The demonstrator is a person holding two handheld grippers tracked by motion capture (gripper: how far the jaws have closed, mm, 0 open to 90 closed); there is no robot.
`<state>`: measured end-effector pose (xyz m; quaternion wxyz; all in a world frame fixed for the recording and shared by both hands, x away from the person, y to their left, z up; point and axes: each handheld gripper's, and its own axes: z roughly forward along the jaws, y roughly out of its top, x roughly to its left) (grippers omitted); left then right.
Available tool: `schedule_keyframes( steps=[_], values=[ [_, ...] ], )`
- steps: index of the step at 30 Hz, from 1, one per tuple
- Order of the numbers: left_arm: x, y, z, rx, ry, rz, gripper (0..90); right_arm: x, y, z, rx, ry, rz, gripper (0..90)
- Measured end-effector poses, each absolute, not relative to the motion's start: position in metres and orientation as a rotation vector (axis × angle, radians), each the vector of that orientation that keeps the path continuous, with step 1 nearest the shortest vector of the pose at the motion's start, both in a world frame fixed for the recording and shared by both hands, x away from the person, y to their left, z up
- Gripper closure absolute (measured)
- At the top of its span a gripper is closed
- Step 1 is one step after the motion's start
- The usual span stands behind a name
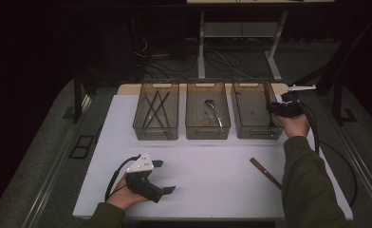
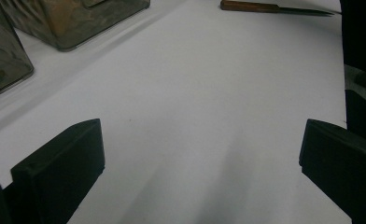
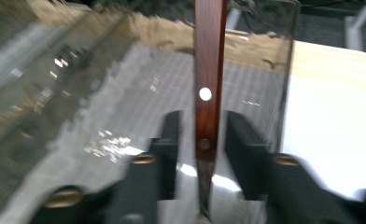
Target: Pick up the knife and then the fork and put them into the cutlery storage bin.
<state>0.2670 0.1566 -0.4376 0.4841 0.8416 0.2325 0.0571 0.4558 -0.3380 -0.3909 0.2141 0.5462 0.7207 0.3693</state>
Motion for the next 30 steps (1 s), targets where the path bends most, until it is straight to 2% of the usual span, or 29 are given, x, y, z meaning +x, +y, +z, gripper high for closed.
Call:
schedule_keyframes(
  steps=[4, 9, 20, 30],
  values=[
    [0.267, 0.157, -0.438, 2.051, 0.565, 0.140, 0.0, 0.454, -0.339, -0.387, 1.513, 1.995, 1.074, 47.2],
    [0.267, 0.157, -0.438, 2.053, 0.566, 0.142, 0.0, 0.446, -0.339, -0.380, 1.511, 1.998, 1.116, 40.5],
    [0.267, 0.158, -0.438, 2.045, 0.577, 0.149, 0.0, 0.402, -0.341, -0.362, 1.410, 2.018, 1.231, 33.5],
    [0.267, 0.161, -0.438, 2.050, 0.587, 0.154, 0.0, 0.363, -0.341, -0.371, 1.345, 2.075, 1.286, 31.5]
  ],
)
